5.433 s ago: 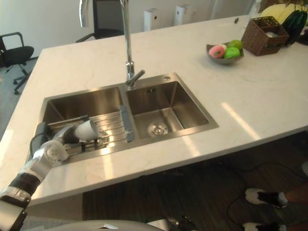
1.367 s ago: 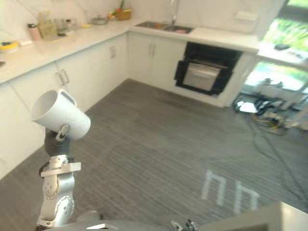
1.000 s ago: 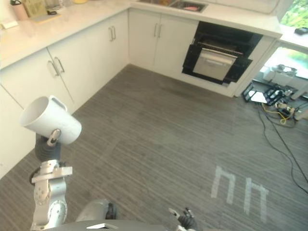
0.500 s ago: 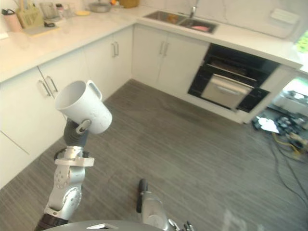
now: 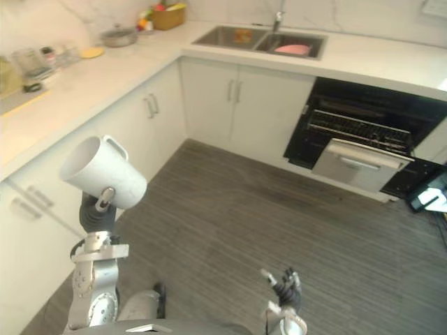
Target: Walk over to the sink, pick up the cup, carry it to the dishwasher, place the cup inside the dishwasher, then close the dishwasher door
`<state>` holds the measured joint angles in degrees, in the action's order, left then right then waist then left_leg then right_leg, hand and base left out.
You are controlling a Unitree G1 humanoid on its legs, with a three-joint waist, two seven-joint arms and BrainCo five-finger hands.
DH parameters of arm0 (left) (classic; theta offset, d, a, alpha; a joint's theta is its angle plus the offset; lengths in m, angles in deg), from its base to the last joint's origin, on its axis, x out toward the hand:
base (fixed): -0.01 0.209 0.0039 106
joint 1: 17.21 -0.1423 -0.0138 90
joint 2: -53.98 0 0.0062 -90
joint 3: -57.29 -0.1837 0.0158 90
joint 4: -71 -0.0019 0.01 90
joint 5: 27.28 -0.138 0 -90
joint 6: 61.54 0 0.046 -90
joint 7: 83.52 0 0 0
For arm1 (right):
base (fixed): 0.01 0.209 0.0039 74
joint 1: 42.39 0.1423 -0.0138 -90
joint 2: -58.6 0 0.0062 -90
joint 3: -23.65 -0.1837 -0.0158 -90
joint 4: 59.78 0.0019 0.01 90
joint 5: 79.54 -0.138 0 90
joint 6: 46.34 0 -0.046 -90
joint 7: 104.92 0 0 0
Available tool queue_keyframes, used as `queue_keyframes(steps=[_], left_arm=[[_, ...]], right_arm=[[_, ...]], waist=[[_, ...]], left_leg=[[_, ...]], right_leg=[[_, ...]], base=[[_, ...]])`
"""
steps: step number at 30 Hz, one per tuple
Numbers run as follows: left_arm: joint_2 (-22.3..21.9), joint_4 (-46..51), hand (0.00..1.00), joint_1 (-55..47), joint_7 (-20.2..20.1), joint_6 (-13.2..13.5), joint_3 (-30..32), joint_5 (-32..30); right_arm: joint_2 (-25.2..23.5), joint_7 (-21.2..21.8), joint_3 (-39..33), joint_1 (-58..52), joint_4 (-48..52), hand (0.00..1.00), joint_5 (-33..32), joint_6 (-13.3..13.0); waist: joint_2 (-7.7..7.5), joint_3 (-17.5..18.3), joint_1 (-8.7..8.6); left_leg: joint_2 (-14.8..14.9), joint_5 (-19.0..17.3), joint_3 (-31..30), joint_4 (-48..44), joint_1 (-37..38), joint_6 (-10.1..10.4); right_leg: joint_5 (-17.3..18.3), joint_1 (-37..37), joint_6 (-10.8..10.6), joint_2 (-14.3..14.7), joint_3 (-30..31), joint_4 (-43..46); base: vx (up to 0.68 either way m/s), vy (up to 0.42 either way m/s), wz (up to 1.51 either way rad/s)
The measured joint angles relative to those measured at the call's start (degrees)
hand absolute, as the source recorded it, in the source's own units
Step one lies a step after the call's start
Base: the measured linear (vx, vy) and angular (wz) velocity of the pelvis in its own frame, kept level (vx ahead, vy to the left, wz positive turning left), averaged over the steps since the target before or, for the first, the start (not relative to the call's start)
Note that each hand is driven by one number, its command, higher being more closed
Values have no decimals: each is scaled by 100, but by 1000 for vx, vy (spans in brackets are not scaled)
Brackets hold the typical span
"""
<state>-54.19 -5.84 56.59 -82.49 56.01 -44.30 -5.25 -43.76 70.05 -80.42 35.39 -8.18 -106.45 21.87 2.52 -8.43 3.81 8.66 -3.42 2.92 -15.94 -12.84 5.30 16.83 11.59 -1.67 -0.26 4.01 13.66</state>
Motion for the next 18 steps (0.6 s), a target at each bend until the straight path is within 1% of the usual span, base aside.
queue_keyframes(steps=[1,2,3,4,5,6,7,8,9,10,11,12,13,14,15,16,17,18], left_arm=[[56,3,100,-82,-6,86,-69,-50],[118,4,100,-62,-19,103,-104,-60],[188,23,100,-11,-61,114,-165,-83],[246,-5,100,69,-150,127,-235,-80],[291,-93,100,219,-278,123,-300,-76],[345,-94,100,334,-319,114,-366,-56],[484,-84,100,564,-372,90,-606,42],[599,-67,100,628,-425,57,-833,34],[653,-83,100,654,-445,32,-946,25],[735,-151,100,699,-480,-7,-1116,22],[786,-223,100,823,-498,-13,-1274,19],[807,-277,100,942,-504,-23,-1356,19],[838,-302,100,1206,-507,-90,-1507,20],[869,-298,100,1415,-534,-144,-1660,32],[882,-299,100,1508,-567,-185,-1751,39],[887,-300,100,1655,-666,-255,-1899,47],[883,-290,100,1723,-793,-280,-2023,155],[883,-274,100,1706,-879,-284,-2062,186]], right_arm=[[-94,-434,39,56,136,0,-25,-77],[-150,-664,22,72,157,0,-48,-98],[-248,-1012,-25,60,165,0,-63,-121],[-381,-1420,-196,88,110,0,-48,-129],[-539,-1822,-541,94,93,0,-17,-203],[-614,-2074,-709,98,86,0,26,-218],[-714,-2526,-988,64,67,0,41,-225],[-710,-2876,-1128,43,-90,0,133,-226],[-712,-2999,-1162,45,-137,0,197,-227],[-709,-3205,-1192,-89,-202,0,272,-307],[-710,-3399,-1210,-129,-212,0,287,-486],[-715,-3507,-1209,-133,-205,0,287,-588],[-712,-3658,-1212,-151,-126,0,283,-705],[-716,-3815,-1209,-199,-54,0,292,-831],[-720,-3940,-1226,-231,-49,0,292,-890],[-743,-4163,-1366,-246,-7,0,297,-973],[-747,-4448,-1549,-301,124,0,351,-1095],[-753,-4580,-1589,-359,213,0,400,-1163]], waist=[[-144,70,-23],[-255,126,-62],[-372,123,-107],[-499,124,-145],[-616,125,-206],[-715,74,-252],[-827,-14,-281],[-749,-50,-409],[-684,-65,-512],[-608,-54,-658],[-498,-8,-776],[-451,13,-808],[-386,50,-830],[-342,33,-871],[-323,26,-897],[-222,-57,-941],[-184,-101,-955],[-144,-117,-967]], left_leg=[[-90,413,168,-224,19,-86],[-182,226,323,-469,-4,-161],[-212,-130,462,-860,-29,-266],[-263,-544,619,-1333,-47,-324],[-494,-920,669,-1449,139,-477],[-635,-1034,702,-1487,297,-565],[-883,-1299,838,-1497,662,-706],[-951,-1618,870,-1494,1006,-881],[-943,-1715,830,-1460,1204,-917],[-934,-1743,824,-1093,1707,-909],[-942,-1655,838,-628,2095,-876],[-956,-1597,862,-415,2235,-848],[-1007,-1544,894,-31,2512,-803],[-1014,-1541,879,200,2747,-794],[-1011,-1551,841,283,2853,-766],[-937,-1645,788,319,3053,-598],[-800,-1816,802,231,3305,-312],[-763,-1914,841,131,3424,-156]], right_leg=[[207,108,-157,-201,181,88],[303,135,-263,-373,178,171],[340,100,-333,-495,138,375],[363,29,-376,-662,64,765],[358,-174,-557,-906,-189,1639],[279,-404,-655,-1062,-266,2377],[-598,-1156,-179,-1399,-263,4205],[-1039,-1862,47,-1356,-119,5696],[-1006,-2109,27,-1238,-169,6186],[-939,-2526,86,-1010,-393,6505],[-830,-2923,132,-878,-781,6277],[-771,-3128,100,-833,-963,6047],[-652,-3402,60,-807,-1361,5372],[-614,-3476,91,-796,-1747,4428],[-607,-3447,109,-775,-1901,3906],[-624,-3322,148,-695,-2125,2890],[-856,-3132,264,-531,-2278,1851],[-1106,-2993,306,-450,-2372,1270]], base=[[541,402,-86],[551,404,-49],[528,393,-36],[606,460,-32],[485,395,-19],[449,364,-3],[421,317,-5],[401,281,-5],[391,248,2],[514,290,6],[535,295,-2],[466,239,-12],[495,187,-7],[534,166,2],[697,156,23],[647,67,23],[656,47,15],[556,23,-10]])
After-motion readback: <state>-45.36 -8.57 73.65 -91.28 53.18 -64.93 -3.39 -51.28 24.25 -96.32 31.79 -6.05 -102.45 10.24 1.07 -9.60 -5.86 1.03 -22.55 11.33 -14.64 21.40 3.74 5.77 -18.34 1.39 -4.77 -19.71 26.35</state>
